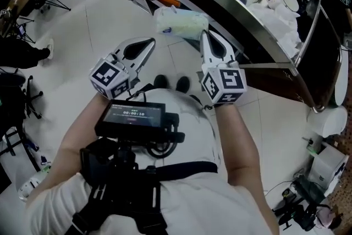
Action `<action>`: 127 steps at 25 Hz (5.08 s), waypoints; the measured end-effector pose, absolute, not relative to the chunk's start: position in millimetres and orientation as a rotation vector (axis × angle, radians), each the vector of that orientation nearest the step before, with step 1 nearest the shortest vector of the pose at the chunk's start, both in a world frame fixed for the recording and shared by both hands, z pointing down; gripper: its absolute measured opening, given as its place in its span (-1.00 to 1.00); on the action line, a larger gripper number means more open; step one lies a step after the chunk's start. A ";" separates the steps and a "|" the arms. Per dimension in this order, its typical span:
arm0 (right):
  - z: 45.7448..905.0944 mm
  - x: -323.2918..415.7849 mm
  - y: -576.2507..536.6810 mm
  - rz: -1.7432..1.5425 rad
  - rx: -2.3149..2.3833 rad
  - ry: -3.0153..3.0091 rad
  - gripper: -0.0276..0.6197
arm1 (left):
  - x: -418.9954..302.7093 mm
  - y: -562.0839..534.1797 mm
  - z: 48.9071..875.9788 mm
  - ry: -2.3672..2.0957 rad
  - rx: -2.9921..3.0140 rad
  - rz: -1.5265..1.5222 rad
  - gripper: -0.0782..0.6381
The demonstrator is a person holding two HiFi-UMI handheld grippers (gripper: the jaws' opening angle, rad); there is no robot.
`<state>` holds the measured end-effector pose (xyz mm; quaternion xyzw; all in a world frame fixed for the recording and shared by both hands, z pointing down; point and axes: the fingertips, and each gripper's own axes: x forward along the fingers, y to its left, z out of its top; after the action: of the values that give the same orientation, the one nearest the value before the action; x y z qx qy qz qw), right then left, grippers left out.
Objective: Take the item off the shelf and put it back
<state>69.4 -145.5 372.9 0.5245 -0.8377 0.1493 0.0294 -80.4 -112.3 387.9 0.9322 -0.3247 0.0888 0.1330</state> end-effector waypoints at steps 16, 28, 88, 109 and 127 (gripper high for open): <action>270.7 55.3 -153.7 0.380 1.669 -2.795 -0.90 | -87.7 -120.5 325.1 -0.933 2.757 0.159 -0.76; 278.4 58.6 -154.2 0.391 1.682 -2.774 -0.90 | -88.8 -124.4 328.4 -0.940 2.767 0.151 -0.76; 405.7 62.6 -154.4 0.654 1.627 -2.540 -0.90 | -85.5 -109.5 389.6 -0.938 2.628 0.202 -0.76; 524.1 174.9 -238.0 0.654 1.958 -2.212 -0.90 | -65.2 -92.8 463.5 -0.916 2.531 0.257 -0.76; 579.9 245.4 -265.6 0.486 2.079 -1.837 -0.49 | -72.8 -82.6 475.1 -0.950 2.488 0.286 -0.76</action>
<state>245.4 -265.6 579.9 0.7284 -0.6436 0.1704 0.1617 -72.8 -82.6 475.1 0.9040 -0.3452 0.1040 0.2297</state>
